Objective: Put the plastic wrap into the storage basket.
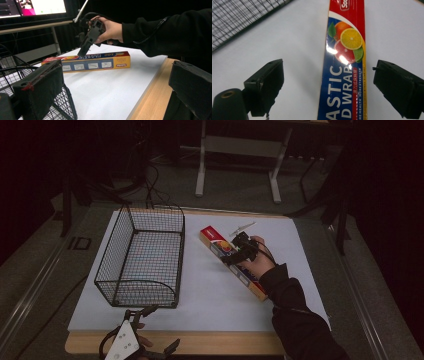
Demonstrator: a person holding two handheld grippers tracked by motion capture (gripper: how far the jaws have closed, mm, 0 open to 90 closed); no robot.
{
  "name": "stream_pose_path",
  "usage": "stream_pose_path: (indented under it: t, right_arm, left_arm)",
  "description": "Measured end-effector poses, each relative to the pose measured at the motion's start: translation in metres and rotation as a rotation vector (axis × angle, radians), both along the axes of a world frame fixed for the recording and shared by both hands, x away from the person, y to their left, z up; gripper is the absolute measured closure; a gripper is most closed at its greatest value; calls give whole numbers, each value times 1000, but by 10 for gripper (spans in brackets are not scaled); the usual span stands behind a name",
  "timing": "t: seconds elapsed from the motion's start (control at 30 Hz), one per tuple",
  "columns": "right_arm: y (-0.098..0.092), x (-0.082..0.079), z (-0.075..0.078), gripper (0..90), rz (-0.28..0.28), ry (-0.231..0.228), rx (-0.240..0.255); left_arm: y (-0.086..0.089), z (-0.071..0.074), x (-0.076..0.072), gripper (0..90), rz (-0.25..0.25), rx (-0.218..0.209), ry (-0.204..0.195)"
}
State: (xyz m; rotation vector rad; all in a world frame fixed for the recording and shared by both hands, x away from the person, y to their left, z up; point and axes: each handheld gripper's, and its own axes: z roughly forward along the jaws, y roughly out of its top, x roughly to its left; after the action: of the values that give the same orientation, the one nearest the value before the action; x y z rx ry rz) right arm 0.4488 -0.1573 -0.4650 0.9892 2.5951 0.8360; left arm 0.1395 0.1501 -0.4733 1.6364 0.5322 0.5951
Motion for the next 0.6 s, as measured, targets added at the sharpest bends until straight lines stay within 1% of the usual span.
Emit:
stream_pose_path:
  t: [0.03, 0.1, 0.13, 0.17, 0.23, 0.37, 0.47, 0.53, 0.6]
  right_arm:
    - [1, 2, -1, 95, -1, 13, -7]
    - [2, 6, -3, 96, -16, 25, -32]
    - [3, 8, -4, 95, -21, 43, -44]
    - [4, 10, -5, 96, -26, 46, -61]
    - [5, 15, -7, 95, -39, 83, -79]
    - [6, 23, -10, 97, -55, 138, -115]
    - [7, 27, -12, 100, -55, 189, -139]
    - [8, 29, -13, 112, -55, 204, -161]
    - [9, 30, -14, 137, -70, 213, -174]
  left_arm:
    - [0, 0, 0, 2, 0, 1, 1]
    - [0, 0, 0, 2, -1, 4, 2]
    - [1, 0, 1, 2, -2, 5, 3]
    - [1, 0, 1, 2, -2, 5, 4]
    - [1, 0, 1, 2, -2, 5, 2]
    - [1, 0, 1, 2, -4, 4, 2]
    - [0, 0, 1, 2, -6, 8, 3]
    - [0, 0, 1, 2, -7, 8, 3]
    - [0, 0, 1, 2, -8, 9, 2]
